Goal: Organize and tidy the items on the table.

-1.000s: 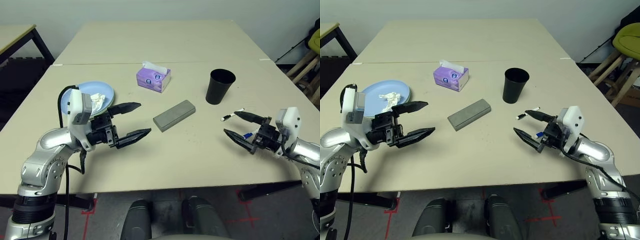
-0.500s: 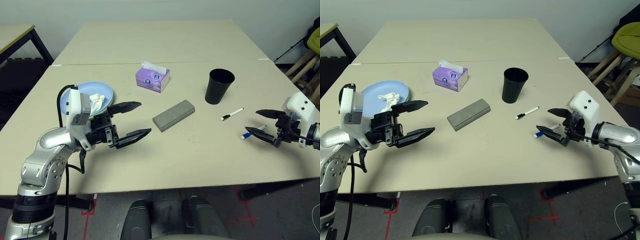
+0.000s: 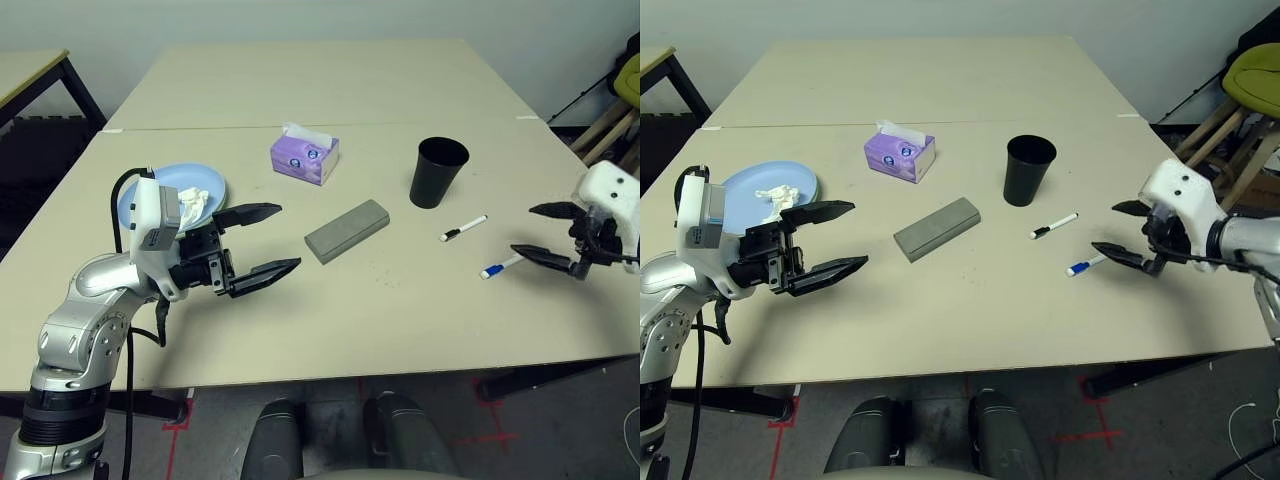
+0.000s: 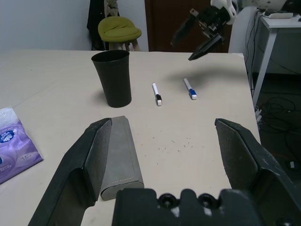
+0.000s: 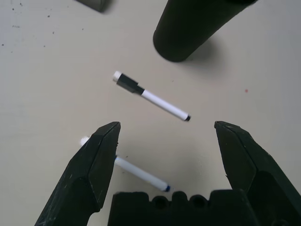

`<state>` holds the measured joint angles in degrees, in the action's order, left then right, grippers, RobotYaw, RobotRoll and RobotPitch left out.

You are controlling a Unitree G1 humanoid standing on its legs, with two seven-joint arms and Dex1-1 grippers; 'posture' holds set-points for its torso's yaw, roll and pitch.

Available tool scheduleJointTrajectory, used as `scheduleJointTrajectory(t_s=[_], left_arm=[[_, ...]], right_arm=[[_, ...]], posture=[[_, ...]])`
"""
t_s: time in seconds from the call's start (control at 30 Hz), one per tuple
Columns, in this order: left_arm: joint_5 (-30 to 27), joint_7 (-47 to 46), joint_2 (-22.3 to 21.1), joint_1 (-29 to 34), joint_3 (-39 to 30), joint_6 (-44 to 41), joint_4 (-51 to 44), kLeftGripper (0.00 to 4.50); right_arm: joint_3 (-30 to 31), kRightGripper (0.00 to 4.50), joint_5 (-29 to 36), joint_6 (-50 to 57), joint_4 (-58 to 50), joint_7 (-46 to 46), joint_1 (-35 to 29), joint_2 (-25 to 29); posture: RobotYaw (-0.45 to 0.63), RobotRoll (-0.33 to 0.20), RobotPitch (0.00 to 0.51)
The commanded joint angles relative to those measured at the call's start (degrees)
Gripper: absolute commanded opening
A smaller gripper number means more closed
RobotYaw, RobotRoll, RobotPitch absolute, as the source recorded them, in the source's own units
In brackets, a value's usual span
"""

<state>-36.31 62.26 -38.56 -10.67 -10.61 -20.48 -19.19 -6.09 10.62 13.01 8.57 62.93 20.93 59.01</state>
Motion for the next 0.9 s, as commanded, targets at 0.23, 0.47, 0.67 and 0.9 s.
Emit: scheduleJointTrajectory(t_s=[0.23, 0.47, 0.67, 0.9], left_arm=[[0.5, -0.6, -1.3, 0.7, -0.3, 0.4, 1.1, 4.46], [1.2, -1.5, -1.6, 0.9, -0.7, 0.7, 2.1, 4.46], [1.3, -1.7, -2.0, 0.7, -0.6, 1.0, 2.7, 4.46], [1.5, -1.8, -2.1, -0.3, -0.1, 1.1, 3.4, 4.46]], right_arm=[[5.4, 4.50, -2.2, 7.5, -6.4, 5.6, 5.1, 5.6], [8.5, 4.50, -3.3, 8.9, -10.1, 9.7, 7.1, 8.0], [10.0, 4.50, -3.8, 8.7, -11.7, 14.1, 7.6, 10.3], [16.2, 4.50, -10.8, -3.3, -5.5, 22.1, 9.5, 14.3]], posture=[[0.03, 0.000, 0.084], [0.03, 0.000, 0.093], [0.03, 0.000, 0.097], [0.02, 0.000, 0.100]])
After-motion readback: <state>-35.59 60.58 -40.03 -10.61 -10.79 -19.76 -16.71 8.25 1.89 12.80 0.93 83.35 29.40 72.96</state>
